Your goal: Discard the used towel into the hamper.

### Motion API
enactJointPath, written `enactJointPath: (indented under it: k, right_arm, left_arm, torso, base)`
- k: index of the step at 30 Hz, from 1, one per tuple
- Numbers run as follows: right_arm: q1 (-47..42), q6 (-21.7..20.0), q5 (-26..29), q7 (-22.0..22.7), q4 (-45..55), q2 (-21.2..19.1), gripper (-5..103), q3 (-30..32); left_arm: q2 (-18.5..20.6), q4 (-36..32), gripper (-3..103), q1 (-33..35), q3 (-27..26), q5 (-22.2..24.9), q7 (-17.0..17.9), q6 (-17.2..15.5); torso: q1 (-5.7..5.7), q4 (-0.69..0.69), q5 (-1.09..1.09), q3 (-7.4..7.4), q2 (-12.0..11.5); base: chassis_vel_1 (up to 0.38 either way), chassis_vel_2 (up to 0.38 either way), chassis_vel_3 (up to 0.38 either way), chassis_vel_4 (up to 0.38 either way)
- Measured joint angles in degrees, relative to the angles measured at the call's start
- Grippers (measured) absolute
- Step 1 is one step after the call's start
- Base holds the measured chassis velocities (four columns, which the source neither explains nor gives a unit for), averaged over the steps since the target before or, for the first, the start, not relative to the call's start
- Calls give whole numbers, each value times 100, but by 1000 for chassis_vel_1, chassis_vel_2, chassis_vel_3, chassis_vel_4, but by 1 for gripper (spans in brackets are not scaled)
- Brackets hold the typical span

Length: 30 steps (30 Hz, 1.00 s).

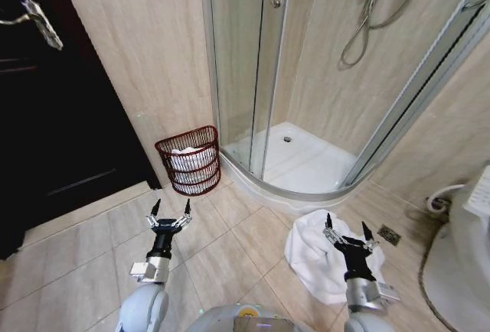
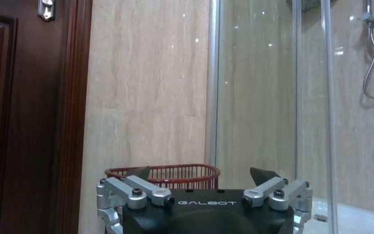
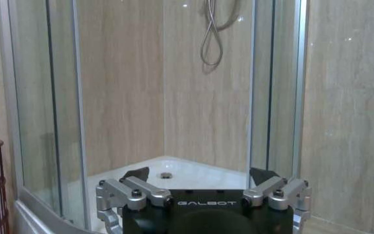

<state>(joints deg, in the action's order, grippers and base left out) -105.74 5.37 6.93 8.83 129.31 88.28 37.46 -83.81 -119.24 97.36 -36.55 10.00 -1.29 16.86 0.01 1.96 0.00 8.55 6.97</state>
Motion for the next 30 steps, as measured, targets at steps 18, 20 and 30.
enactJointPath:
  k: [18, 20, 30]
  right_arm:
    - [15, -12, 75, -12, -70, -68, 100, 26]
    - [13, -10, 80, -13, -71, -70, 100, 27]
    - [-9, 19, 103, -21, -96, -101, 100, 32]
  left_arm:
    - [-63, -69, 100, 56, 19, -82, -39, -27]
    - [-71, -73, 100, 63, 19, -91, -40, -27]
    - [-104, -98, 100, 133, 25, -126, -43, -24]
  torso:
    - [-1, 0, 0, 17, 24]
    - [-1, 0, 0, 18, 25]
    - [-1, 0, 1, 22, 31]
  base:
    - [-34, -41, 39, 39]
    - [-35, -53, 68, 46]
    - [-58, -57, 59, 57]
